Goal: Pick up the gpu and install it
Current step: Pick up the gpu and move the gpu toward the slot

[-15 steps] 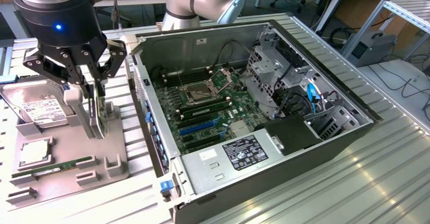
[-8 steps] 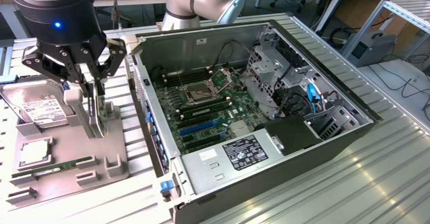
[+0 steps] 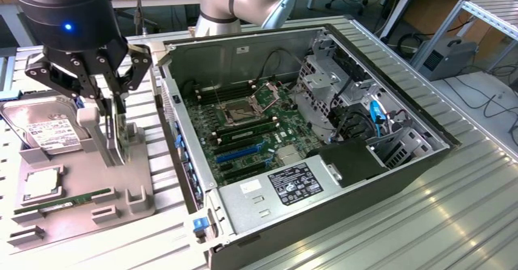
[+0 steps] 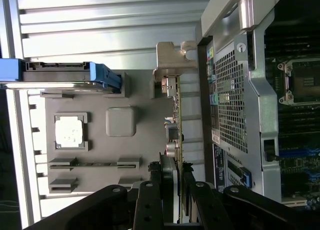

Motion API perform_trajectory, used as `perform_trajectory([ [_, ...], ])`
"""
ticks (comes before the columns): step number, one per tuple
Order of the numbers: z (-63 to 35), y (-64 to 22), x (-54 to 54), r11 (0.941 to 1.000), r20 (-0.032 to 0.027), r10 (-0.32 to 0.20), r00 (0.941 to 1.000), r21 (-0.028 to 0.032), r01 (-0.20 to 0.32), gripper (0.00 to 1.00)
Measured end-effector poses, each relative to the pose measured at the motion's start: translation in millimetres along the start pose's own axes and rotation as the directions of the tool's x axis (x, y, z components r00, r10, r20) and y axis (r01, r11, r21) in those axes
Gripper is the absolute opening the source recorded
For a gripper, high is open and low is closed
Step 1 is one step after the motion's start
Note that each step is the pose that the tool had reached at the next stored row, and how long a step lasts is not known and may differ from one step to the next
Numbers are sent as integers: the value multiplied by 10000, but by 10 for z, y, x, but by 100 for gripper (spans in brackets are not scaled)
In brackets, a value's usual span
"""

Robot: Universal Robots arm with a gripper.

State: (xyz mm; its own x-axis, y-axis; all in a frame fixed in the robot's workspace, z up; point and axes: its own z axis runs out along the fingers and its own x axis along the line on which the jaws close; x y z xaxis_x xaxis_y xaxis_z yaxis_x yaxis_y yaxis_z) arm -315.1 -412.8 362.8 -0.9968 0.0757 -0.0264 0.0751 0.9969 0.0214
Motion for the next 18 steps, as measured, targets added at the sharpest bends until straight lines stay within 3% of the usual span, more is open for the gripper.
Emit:
perform_trajectory([
  [18, -66, 1, -2, 10000, 0, 0, 10000, 0, 0, 27],
])
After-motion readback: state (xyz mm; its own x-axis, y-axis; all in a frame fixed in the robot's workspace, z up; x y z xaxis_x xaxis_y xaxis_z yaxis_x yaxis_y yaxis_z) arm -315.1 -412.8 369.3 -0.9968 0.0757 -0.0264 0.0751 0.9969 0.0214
